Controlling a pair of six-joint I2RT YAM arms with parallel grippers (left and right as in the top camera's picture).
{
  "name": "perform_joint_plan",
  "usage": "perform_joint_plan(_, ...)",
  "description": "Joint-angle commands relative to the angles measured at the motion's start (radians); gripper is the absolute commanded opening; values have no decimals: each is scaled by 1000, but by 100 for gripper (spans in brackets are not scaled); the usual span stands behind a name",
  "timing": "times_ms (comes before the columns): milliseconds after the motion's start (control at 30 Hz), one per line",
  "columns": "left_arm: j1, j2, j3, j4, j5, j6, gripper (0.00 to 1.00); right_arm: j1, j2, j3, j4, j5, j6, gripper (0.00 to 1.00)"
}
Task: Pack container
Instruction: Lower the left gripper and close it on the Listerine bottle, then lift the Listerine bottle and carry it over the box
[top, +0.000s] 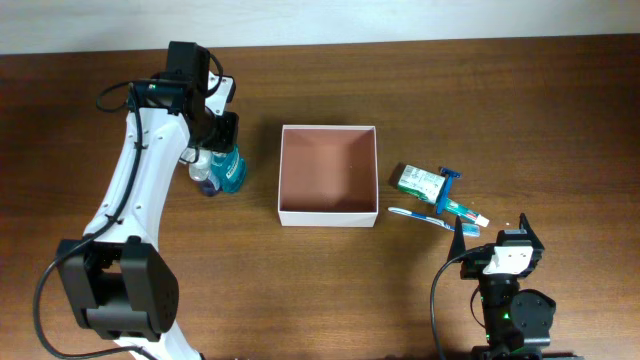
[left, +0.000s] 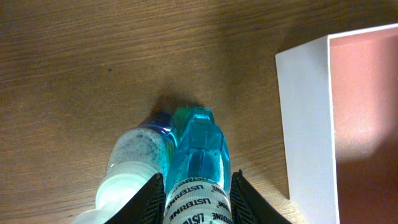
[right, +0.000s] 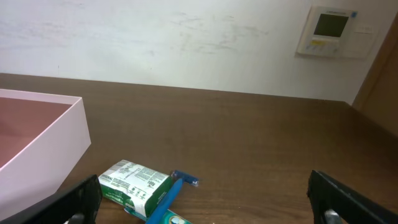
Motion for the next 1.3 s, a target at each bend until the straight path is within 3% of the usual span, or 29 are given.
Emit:
perform_joint_plan(0, 0, 9, 16, -22, -14, 2, 34, -7, -6, -5, -8, -2, 1, 99)
perform_joint_plan(33, 0, 9, 16, -25, -14, 2, 34, -7, -6, -5, -8, -2, 1, 98)
perform_joint_plan(133, 0, 9, 16, -32, -14, 2, 48, -7, -6, -5, -8, -2, 1, 98)
perform_joint_plan(233, 0, 9, 16, -34, -14, 2, 48, -7, -6, -5, -8, -2, 1, 98)
perform_joint_plan(400, 0, 9, 16, -34, -14, 2, 33, -7, -6, -5, -8, -2, 1, 98)
perform_joint_plan(667, 0, 8, 18, -34, -10, 2, 24, -7, -6, -5, -8, -2, 1, 98)
perform_joint_plan(1267, -33, -51, 239, -98, -10, 2, 17, -7, -6, -5, -8, -2, 1, 98)
